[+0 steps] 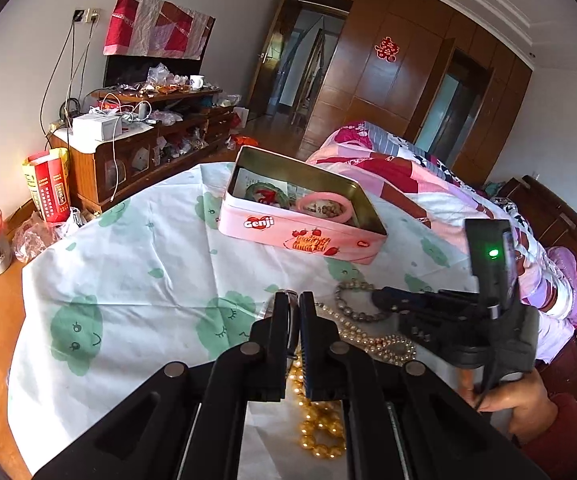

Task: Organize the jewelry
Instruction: 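Lift the silver bangle with the left tool while the right tool grasps the dark wooden bead bracelet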

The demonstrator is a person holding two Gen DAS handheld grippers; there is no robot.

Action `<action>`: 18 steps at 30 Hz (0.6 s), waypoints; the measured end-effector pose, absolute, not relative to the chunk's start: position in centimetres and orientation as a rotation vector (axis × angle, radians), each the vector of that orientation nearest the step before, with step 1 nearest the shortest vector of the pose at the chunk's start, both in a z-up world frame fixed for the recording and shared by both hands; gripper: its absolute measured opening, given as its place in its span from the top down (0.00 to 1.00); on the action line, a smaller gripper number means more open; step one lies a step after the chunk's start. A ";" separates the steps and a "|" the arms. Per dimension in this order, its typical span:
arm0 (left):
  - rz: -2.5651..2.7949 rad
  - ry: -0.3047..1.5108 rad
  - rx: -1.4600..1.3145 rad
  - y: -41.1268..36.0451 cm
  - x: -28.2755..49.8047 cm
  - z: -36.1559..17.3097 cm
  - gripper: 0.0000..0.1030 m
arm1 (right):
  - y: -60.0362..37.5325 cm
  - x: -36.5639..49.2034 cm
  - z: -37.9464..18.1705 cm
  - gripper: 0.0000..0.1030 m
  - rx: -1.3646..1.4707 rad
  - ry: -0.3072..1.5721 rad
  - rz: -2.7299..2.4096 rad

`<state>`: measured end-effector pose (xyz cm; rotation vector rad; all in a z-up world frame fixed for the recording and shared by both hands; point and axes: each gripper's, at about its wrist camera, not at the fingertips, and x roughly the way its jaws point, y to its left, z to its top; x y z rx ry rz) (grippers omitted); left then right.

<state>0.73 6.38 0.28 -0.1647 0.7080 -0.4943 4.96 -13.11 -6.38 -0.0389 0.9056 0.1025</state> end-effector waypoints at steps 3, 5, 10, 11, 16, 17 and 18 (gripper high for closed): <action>-0.481 0.732 -0.152 6.7 1.0 -0.3 0.96 | -13.7 4.4 -5.8 0.89 0.005 0.876 0.106; -0.479 0.762 -0.134 6.9 1.3 -0.7 0.95 | -14.1 3.8 -4.9 0.90 0.035 0.823 0.109; -0.438 0.746 -0.140 8.1 1.4 -0.3 0.95 | -14.7 3.2 -4.1 0.90 0.071 0.761 0.096; -0.433 0.743 -0.132 8.2 1.4 -0.2 0.95 | -14.6 3.3 -4.0 0.90 0.073 0.758 0.097; -0.413 0.798 -0.083 8.2 2.2 -0.7 0.93 | -14.4 3.2 -3.9 0.90 0.078 0.750 0.114; -0.394 0.832 -0.066 8.1 2.5 -1.3 0.82 | -14.4 3.1 -4.0 0.90 0.077 0.752 0.113; -0.388 0.862 -0.057 8.0 2.7 -1.9 0.66 | -14.4 3.2 -4.0 0.90 0.078 0.754 0.112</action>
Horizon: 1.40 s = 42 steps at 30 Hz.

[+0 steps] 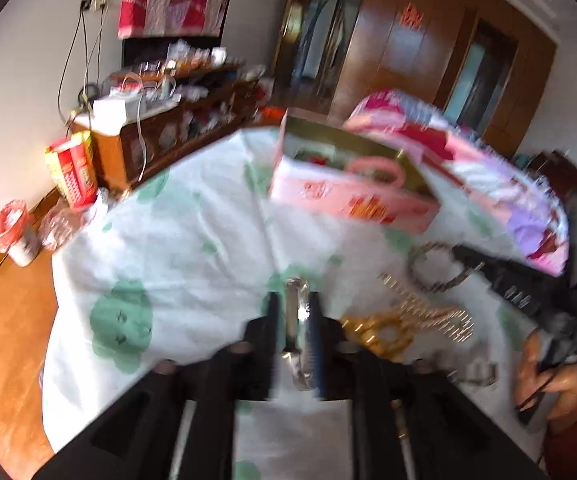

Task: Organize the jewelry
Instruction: 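Lift the silver bangle with the left tool while the right tool grasps the dark wooden bead bracelet, then carry both items over the pink tin and open both tools to release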

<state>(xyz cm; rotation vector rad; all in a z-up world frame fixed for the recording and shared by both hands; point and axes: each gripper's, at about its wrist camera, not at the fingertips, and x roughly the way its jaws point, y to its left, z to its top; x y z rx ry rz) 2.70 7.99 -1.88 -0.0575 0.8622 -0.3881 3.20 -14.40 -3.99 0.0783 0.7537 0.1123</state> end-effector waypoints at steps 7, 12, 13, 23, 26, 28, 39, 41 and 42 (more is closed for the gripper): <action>-0.308 0.870 -0.020 7.9 2.8 -3.9 0.62 | -14.7 3.1 -4.1 0.90 0.091 0.758 0.114; -0.313 0.883 -0.067 8.7 3.0 -4.3 0.95 | -14.8 3.2 -4.3 0.90 0.097 0.770 0.111; -0.311 0.880 -0.069 8.7 2.9 -4.3 0.95 | -14.9 3.2 -4.4 0.90 0.100 0.773 0.111; -0.327 0.720 -0.035 7.7 1.7 -0.6 0.95 | -15.4 2.1 -3.0 0.90 0.134 0.714 0.116; -0.362 0.689 -0.059 7.4 2.0 0.9 0.95 | -15.3 2.0 -1.6 0.90 0.137 0.679 0.129; -0.392 0.674 -0.079 7.0 2.5 1.8 0.95 | -15.3 2.0 -0.4 0.90 0.134 0.649 0.143; -0.456 0.629 -0.092 3.6 6.9 4.0 0.95 | -16.6 5.5 4.8 0.90 0.164 0.537 0.188; -0.467 0.620 -0.093 3.3 7.1 4.1 0.95 | -17.2 5.7 4.9 0.90 0.171 0.538 0.181; -0.470 0.616 -0.090 3.2 7.3 4.1 0.95 | -17.5 5.9 4.6 0.90 0.176 0.552 0.183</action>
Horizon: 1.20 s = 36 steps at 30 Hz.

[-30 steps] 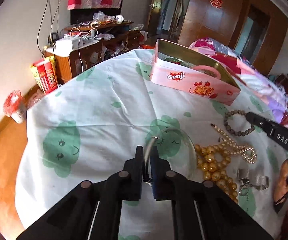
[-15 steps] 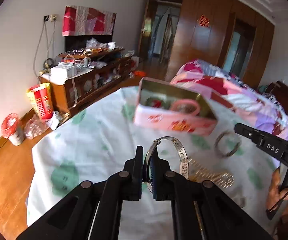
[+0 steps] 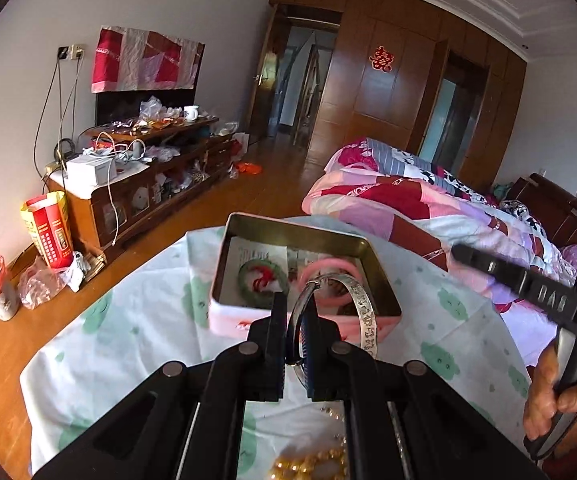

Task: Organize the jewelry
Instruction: 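Carry both items over the pink tin and open both tools to release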

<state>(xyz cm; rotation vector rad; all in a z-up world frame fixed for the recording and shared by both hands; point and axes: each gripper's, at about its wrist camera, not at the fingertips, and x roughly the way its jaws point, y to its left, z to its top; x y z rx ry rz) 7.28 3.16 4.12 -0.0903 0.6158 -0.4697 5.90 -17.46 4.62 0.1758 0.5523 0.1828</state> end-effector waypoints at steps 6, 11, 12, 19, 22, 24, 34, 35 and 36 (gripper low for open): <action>-0.471 0.643 -0.112 3.7 7.3 3.3 0.95 | -16.0 6.1 0.0 0.41 0.110 0.760 0.216; -0.455 0.667 -0.117 4.1 7.0 2.8 0.95 | -14.2 6.2 -4.8 0.62 0.000 0.903 0.170; -0.453 0.669 -0.120 4.2 6.9 2.8 0.95 | -13.9 6.6 -5.7 0.77 -0.018 0.942 0.172; -0.452 0.663 -0.127 4.5 6.5 2.9 0.94 | -12.5 6.8 -6.4 0.78 -0.197 0.938 0.170; -0.452 0.657 -0.127 4.6 6.3 3.1 0.94 | -12.6 6.5 -6.4 0.90 -0.169 0.946 0.194; -0.451 0.654 -0.128 4.7 6.3 3.2 0.94 | -13.1 6.2 -6.3 0.90 -0.137 0.948 0.187; -0.455 0.635 -0.151 4.1 7.7 3.8 0.94 | -15.3 5.9 1.5 0.90 0.038 0.682 0.185; -0.461 0.631 -0.156 3.8 8.2 3.9 0.94 | -15.5 6.1 2.1 0.90 0.056 0.663 0.187; -0.464 0.628 -0.159 3.6 8.6 4.0 0.94 | -15.5 6.5 2.6 0.90 0.077 0.647 0.191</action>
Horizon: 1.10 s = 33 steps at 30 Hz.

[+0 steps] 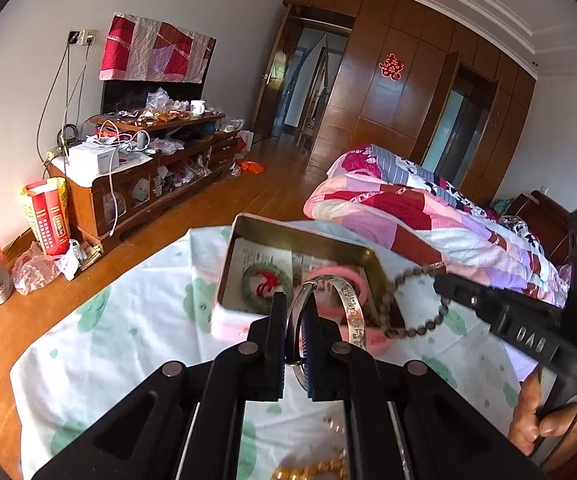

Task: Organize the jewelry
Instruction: 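Carry both items over the pink tin and open both tools to release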

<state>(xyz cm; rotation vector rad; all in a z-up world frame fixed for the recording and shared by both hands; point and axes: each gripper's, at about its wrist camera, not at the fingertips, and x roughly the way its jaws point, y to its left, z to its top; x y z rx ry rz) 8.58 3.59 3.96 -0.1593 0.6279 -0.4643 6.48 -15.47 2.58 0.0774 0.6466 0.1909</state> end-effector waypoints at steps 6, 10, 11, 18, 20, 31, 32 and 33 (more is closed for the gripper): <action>-0.478 0.631 -0.176 1.5 12.9 3.4 0.94 | -16.0 11.4 2.9 0.90 0.228 0.628 0.216; -0.458 0.676 -0.162 0.3 15.9 1.8 0.94 | -16.8 14.3 0.5 0.90 0.334 0.685 0.212; -0.455 0.687 -0.158 0.1 16.3 1.5 0.94 | -17.0 14.7 -0.2 0.90 0.349 0.700 0.210; -0.337 0.752 -0.039 -1.4 18.0 -1.0 0.93 | -17.4 15.5 -2.8 0.89 0.352 0.757 0.202; -0.321 0.759 -0.018 -1.5 18.0 -1.5 0.93 | -17.6 15.1 -2.7 0.88 0.359 0.744 0.200; -0.359 0.683 -0.039 -1.3 17.0 -0.7 0.33 | -17.5 14.1 -2.1 0.78 0.296 0.680 0.143; -0.347 0.675 -0.026 -1.2 17.1 -0.7 0.33 | -17.5 14.0 -2.0 0.74 0.289 0.674 0.133; -0.340 0.671 -0.015 -1.2 17.0 -0.7 0.33 | -17.6 13.9 -1.9 0.62 0.283 0.665 0.121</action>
